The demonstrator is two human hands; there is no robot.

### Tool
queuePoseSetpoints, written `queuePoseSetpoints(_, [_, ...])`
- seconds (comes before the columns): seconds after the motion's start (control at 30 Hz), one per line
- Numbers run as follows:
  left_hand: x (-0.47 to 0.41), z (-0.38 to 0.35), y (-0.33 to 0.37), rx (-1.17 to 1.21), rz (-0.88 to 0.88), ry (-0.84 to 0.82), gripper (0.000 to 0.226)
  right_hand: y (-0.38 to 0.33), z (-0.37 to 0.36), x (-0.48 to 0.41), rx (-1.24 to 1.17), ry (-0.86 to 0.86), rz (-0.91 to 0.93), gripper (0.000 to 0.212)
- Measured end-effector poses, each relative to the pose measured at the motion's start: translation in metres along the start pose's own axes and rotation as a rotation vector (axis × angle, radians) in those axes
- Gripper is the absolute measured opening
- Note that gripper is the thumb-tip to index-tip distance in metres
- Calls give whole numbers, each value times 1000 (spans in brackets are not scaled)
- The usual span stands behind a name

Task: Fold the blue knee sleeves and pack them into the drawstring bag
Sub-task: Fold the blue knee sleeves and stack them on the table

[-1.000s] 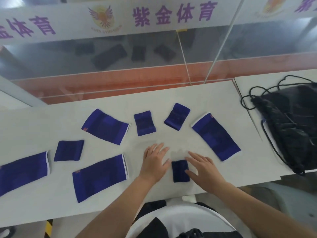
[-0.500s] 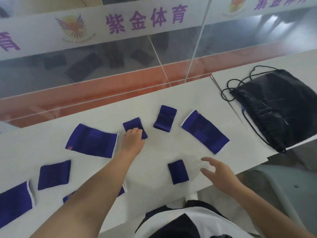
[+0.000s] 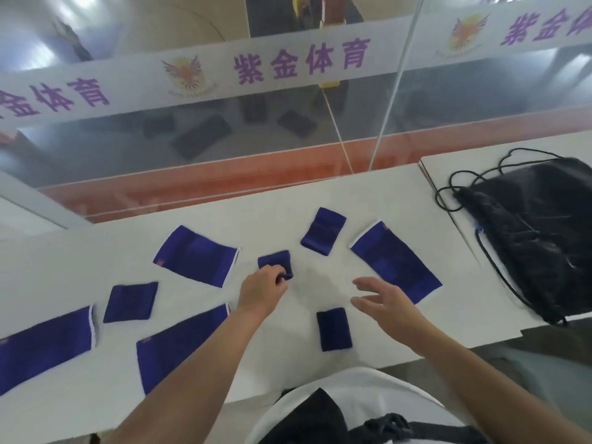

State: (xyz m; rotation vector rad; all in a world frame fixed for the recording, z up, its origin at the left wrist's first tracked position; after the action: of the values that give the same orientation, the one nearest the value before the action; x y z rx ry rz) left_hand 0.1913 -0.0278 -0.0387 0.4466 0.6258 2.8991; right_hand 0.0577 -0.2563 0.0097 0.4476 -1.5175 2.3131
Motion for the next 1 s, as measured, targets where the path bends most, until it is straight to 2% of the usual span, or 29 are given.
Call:
queuePoseSetpoints(0.17, [38, 42, 33, 589, 264, -136, 15, -26, 9, 1, -215, -140, 6, 54])
queuePoseSetpoints(0.27, [73, 56, 70, 1027, 312, -299, 21, -31, 16, 7, -393, -240, 12, 74])
queuePoseSetpoints(0.3, [84, 58, 82, 1167, 310, -340, 23, -30, 17, 9, -484, -276, 17, 71])
queuePoseSetpoints(0.37, [102, 56, 96, 1316, 328, -343, 24, -32, 22, 15, -651, -306, 46, 42])
queuePoseSetpoints(0.4, [110, 52, 99, 1335, 354, -324, 25, -32, 27, 18, -700, -283, 52, 29])
queuePoseSetpoints(0.47, [125, 38, 102, 1327, 419, -276, 25, -23, 38, 23, -701, -215, 43, 17])
queuePoseSetpoints(0.63, [157, 10, 123, 1196, 487, -195, 29, 7, 52, 36, -617, -158, -10, 15])
queuePoseSetpoints(0.77, [174, 7, 133, 1026, 545, 31, 31, 19, 68, 46, -572, -65, -25, 11])
queuePoseSetpoints(0.9, [184, 25, 178, 794, 379, 219, 29, 7, 89, 58, -584, 21, 43, 11])
queuePoseSetpoints(1.0, [190, 30, 219, 707, 247, 280, 30, -5, 104, 69, -617, 21, 118, 16])
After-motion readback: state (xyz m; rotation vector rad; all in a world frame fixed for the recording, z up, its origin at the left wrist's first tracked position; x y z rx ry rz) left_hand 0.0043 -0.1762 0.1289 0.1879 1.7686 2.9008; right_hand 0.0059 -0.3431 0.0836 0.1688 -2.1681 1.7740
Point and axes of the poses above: each hand's wrist, its own x-axis away from the middle knuckle, its own z-axis out of the back of the hand, y = z × x, the point moved 9 cm from there along -x, towards the middle knuckle, and after that the axes turned 8 degrees about z, right-handed, at the moved point
